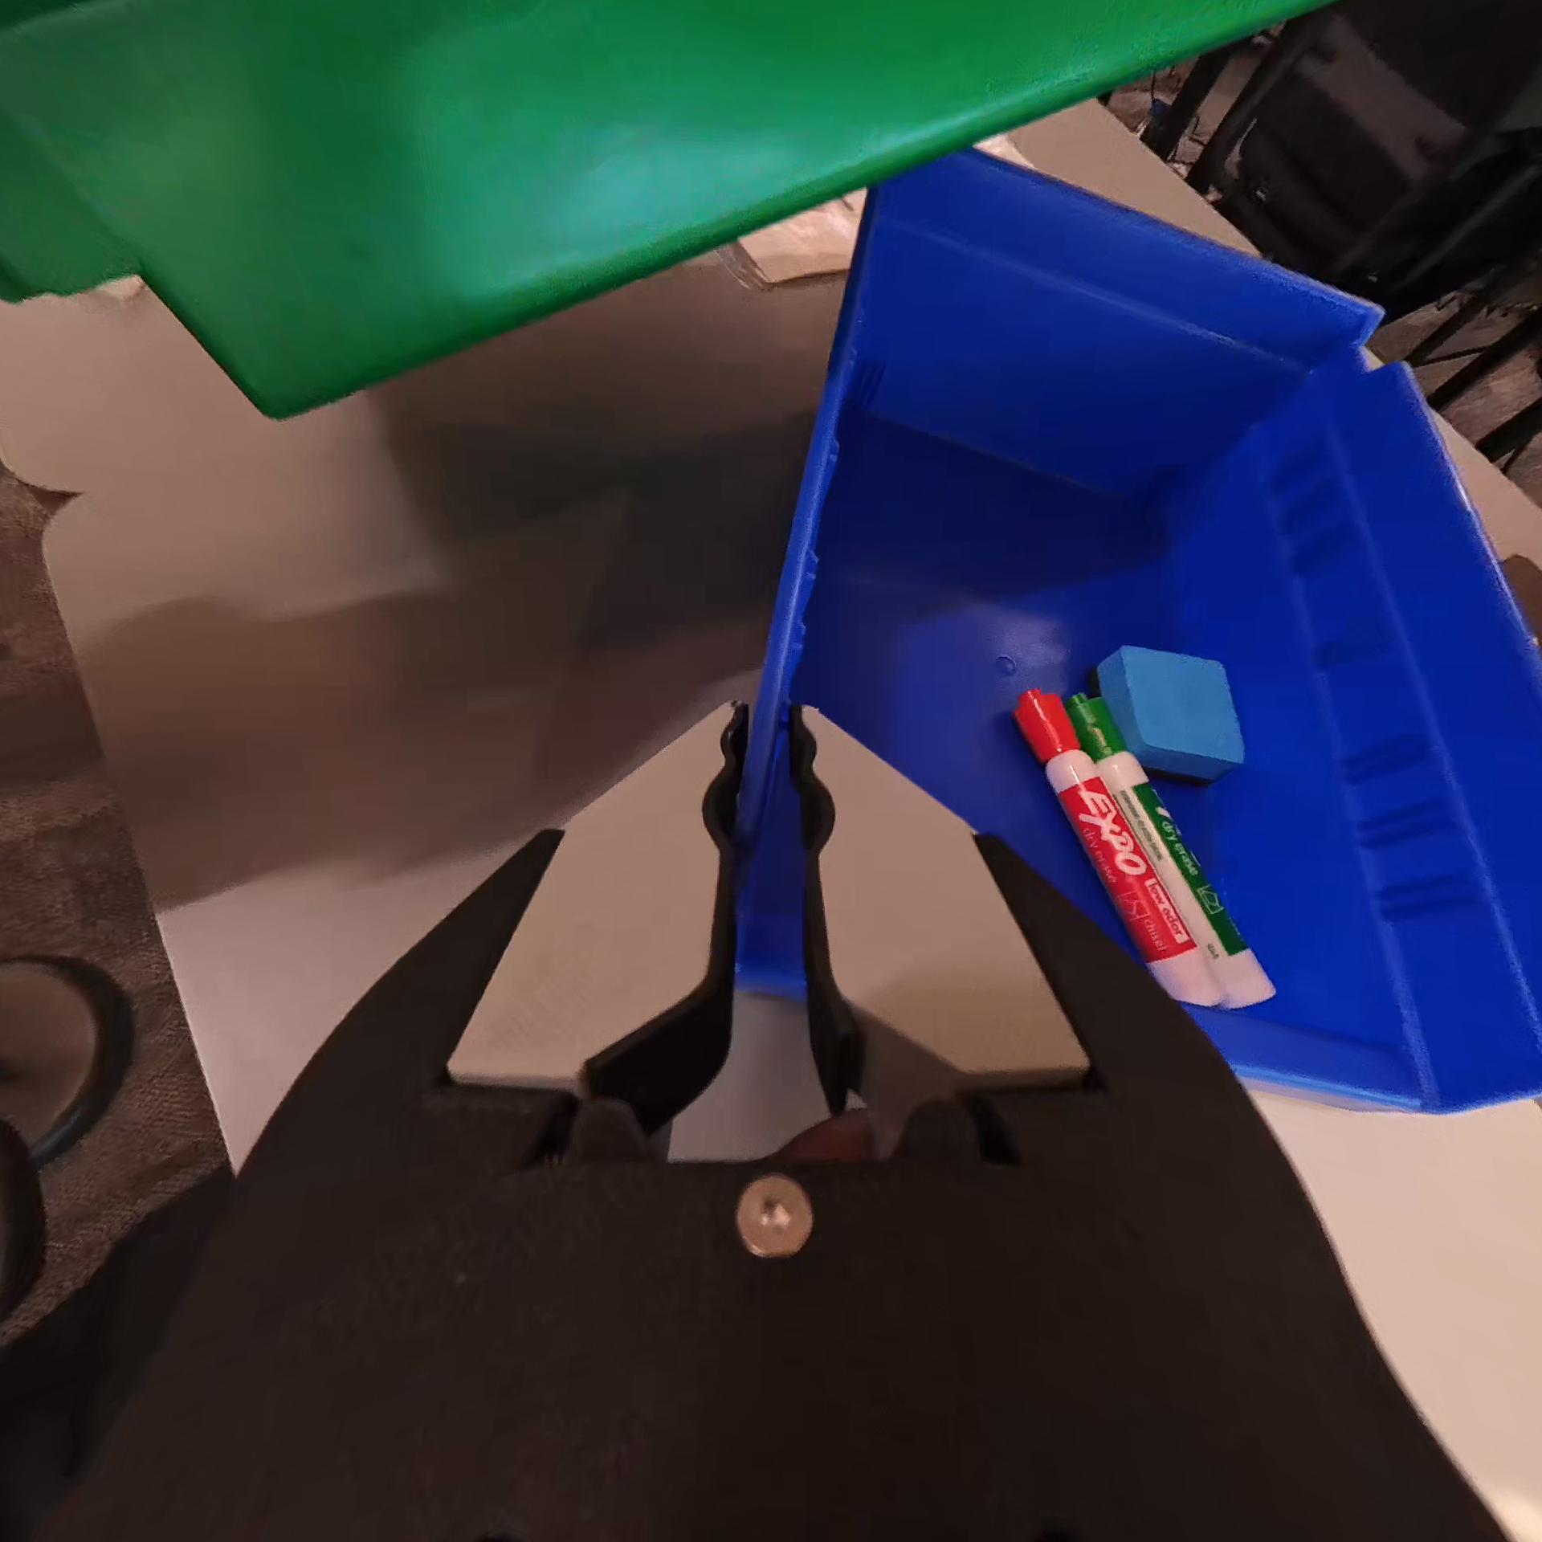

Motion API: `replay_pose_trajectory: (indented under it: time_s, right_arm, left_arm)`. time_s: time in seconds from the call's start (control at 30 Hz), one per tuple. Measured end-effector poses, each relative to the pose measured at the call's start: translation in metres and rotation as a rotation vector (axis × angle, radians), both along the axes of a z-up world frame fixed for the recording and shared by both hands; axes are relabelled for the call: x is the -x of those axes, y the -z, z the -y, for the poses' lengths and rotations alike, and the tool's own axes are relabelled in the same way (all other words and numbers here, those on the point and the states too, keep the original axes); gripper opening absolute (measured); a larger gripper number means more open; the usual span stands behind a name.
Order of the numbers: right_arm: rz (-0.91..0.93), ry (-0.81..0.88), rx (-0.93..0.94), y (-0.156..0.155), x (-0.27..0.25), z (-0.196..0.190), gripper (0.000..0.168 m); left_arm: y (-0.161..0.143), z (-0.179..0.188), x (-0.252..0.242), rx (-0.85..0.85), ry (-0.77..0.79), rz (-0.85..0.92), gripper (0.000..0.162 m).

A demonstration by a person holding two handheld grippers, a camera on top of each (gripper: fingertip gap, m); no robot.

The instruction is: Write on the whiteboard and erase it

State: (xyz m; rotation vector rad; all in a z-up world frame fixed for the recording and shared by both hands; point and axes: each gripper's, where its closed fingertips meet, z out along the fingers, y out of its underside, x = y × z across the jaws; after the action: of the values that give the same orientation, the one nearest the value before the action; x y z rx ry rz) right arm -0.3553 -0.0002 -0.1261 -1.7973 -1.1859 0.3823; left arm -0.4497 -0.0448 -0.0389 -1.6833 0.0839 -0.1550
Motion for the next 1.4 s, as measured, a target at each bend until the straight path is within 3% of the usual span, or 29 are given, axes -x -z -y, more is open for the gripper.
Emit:
replay_pose_trajectory:
  time_s: [0.1,0.2,0.3,0.4,0.5,0.6,0.7,0.87,0.97,1.07,1.17,1.2,1.3,1.4]
  right_arm:
    - [-0.05,-0.021,0.017,-0.007,0.022,0.006,0.009]
    - [-0.162,-0.058,-0.047,-0.039,0.026,0.015,0.012]
    - [-0.264,-0.005,-0.167,-0.08,-0.01,0.008,0.01]
    - [-0.289,0.156,-0.222,-0.098,-0.077,-0.036,0.0]
    - [-0.302,0.376,-0.177,-0.084,-0.161,-0.1,0.0]
    - [-0.286,0.461,-0.012,-0.034,-0.213,-0.139,0.0]
    - [-0.264,0.313,0.199,0.019,-0.198,-0.132,0.0]
    - [-0.203,0.269,0.059,0.022,-0.175,-0.147,0.0]
    - [-0.179,0.129,0.141,0.03,-0.145,-0.132,0.0]
    - [-0.224,-0.124,0.2,0.031,-0.115,-0.086,0.0]
    - [-0.097,0.038,-0.006,0.03,-0.126,-0.106,0.0]
    - [-0.13,0.032,-0.003,0.025,-0.123,-0.103,0.0]
    - [-0.258,-0.123,0.163,0.024,-0.102,-0.068,0.0]
    - [-0.145,-0.19,0.119,0.035,-0.093,-0.049,0.0]
  left_arm:
    - [-0.002,0.001,0.007,-0.01,-0.023,-0.017,0.003]
    - [-0.002,0.004,0.015,-0.007,-0.045,-0.01,0.003]
    - [-0.003,0.007,0.021,-0.015,-0.055,0.003,0.003]
    - [-0.004,0.007,0.023,-0.017,-0.059,0.007,0.003]
    - [-0.006,0.008,0.019,-0.017,-0.052,0.006,0.003]
    - [-0.009,0.009,0.014,-0.027,-0.035,0.007,0.003]
    - [-0.011,0.007,0.008,-0.031,-0.023,0.005,0.004]
    - [-0.008,0.003,0.002,-0.021,-0.02,-0.014,0.004]
    - [-0.008,0.004,0.002,-0.019,-0.019,-0.019,0.004]
    - [-0.011,0.005,0.005,-0.03,-0.026,-0.021,0.004]
    - [-0.011,0.004,0.009,-0.03,-0.042,-0.033,0.004]
    - [-0.009,0.004,0.009,-0.024,-0.046,-0.039,0.004]
    - [-0.007,0.004,0.01,-0.009,-0.052,-0.053,0.004]
    - [-0.008,0.004,0.008,-0.018,-0.051,-0.055,0.004]
